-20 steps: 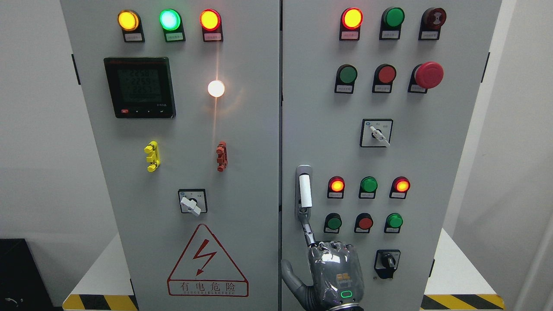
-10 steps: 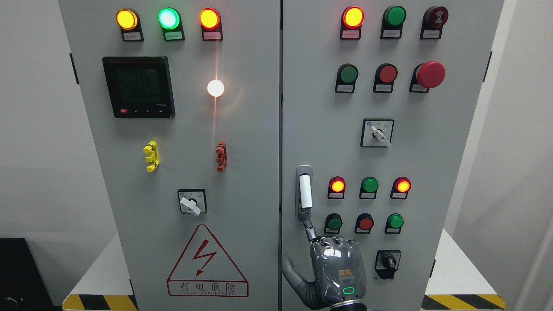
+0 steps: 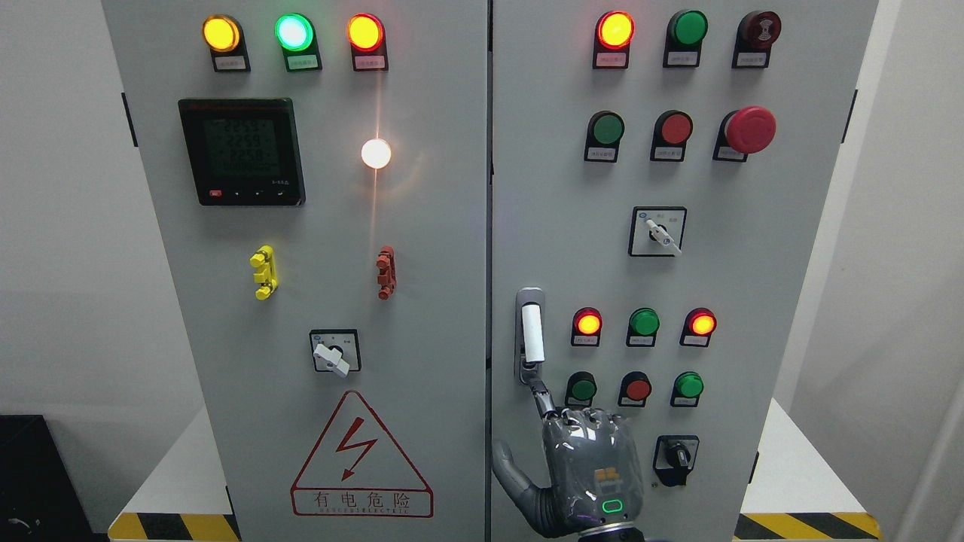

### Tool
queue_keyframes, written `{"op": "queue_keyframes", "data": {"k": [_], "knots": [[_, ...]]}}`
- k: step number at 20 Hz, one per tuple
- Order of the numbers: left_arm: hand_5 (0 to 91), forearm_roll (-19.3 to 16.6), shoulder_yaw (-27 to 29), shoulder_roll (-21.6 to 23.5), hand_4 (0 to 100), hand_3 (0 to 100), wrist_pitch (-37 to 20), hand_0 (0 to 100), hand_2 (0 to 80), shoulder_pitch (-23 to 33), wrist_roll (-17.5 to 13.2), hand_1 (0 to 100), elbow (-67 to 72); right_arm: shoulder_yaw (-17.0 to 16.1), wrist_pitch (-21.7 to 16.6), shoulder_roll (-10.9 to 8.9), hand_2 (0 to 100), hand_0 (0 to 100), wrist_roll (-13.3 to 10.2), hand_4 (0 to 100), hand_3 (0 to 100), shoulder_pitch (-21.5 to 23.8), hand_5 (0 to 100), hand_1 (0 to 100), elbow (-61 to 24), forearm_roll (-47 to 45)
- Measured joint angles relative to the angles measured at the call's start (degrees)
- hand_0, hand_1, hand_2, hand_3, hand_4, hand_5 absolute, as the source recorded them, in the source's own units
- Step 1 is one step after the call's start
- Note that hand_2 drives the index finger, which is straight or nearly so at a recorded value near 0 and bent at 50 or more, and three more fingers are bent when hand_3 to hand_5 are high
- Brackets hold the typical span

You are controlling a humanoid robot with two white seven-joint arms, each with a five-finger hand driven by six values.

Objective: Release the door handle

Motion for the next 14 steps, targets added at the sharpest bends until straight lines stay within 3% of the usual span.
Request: {"op": "queue_keyframes", "data": {"k": [6,14], "knots": [[0.0,0.01,0.00,0.00,0,0,0.00,12,0.0,0.00,0.00,56,0.00,-0.11,-0.15,-0.17,68,43,-0.01,100,100,1.27,100,26,-1.87,-0.12],[0.0,-0.02,0.00,0.00,0,0,0.00,12,0.0,0.00,0.00,56,-0.01,-0.74,-0.15,-0.15,86,33,0.12,100,100,1.51,100,19,-3.78,-0.46]]}}
